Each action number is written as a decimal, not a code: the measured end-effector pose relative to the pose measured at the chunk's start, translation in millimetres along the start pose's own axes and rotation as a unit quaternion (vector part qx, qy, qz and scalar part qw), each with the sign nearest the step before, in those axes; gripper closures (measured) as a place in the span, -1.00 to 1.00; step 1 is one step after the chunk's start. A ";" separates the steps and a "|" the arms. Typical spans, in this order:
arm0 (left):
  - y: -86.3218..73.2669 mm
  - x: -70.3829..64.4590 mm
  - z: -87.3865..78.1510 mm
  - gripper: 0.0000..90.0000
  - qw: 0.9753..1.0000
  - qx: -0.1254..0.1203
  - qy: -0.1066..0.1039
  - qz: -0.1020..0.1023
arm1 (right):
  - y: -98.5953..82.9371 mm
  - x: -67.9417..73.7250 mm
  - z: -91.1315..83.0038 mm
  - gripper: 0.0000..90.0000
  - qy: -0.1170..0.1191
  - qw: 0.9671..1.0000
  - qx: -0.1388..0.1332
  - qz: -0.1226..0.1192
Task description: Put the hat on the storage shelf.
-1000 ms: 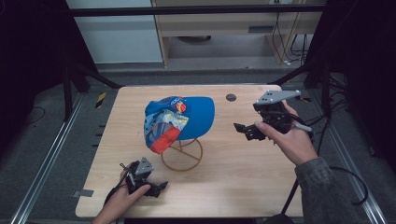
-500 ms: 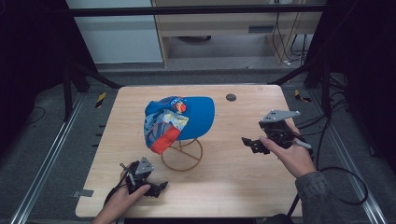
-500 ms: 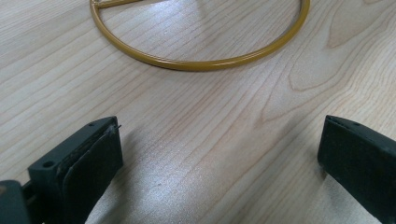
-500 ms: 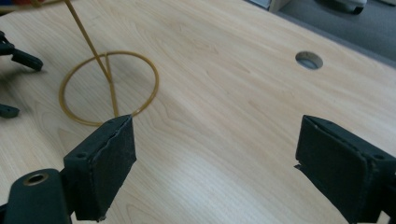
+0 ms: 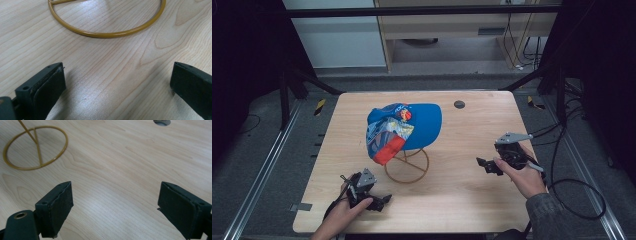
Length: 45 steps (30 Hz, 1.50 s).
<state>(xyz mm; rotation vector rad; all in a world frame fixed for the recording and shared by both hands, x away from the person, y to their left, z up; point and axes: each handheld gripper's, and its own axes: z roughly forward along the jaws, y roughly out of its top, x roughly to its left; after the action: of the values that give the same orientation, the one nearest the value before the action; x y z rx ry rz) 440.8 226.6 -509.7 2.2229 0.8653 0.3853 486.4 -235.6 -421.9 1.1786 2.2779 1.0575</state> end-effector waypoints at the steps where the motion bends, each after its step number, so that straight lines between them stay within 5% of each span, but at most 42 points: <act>1: 0.0 0.0 0.0 -1.00 1.000 0.000 0.000 0.000 | -2.7 -0.8 2.3 -0.70 0.000 1.000 0.002 -0.001; 21: 0.0 -0.1 0.0 -1.00 1.000 0.000 0.001 0.000 | -36.4 15.6 44.7 -0.73 0.019 0.999 0.033 0.019; 35: 0.0 -0.1 0.0 -1.00 1.000 0.000 0.001 0.000 | -43.4 30.5 73.1 -0.77 0.005 0.998 0.058 0.014; 45: 0.0 -0.1 0.0 -1.00 1.000 0.000 0.001 0.000 | -48.6 34.0 75.5 -0.79 -0.015 0.999 0.037 0.007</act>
<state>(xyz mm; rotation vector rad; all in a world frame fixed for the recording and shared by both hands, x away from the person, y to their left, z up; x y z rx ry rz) 440.7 226.5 -509.7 2.2227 0.8665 0.3883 486.3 -191.8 -507.4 1.2310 2.3073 0.9626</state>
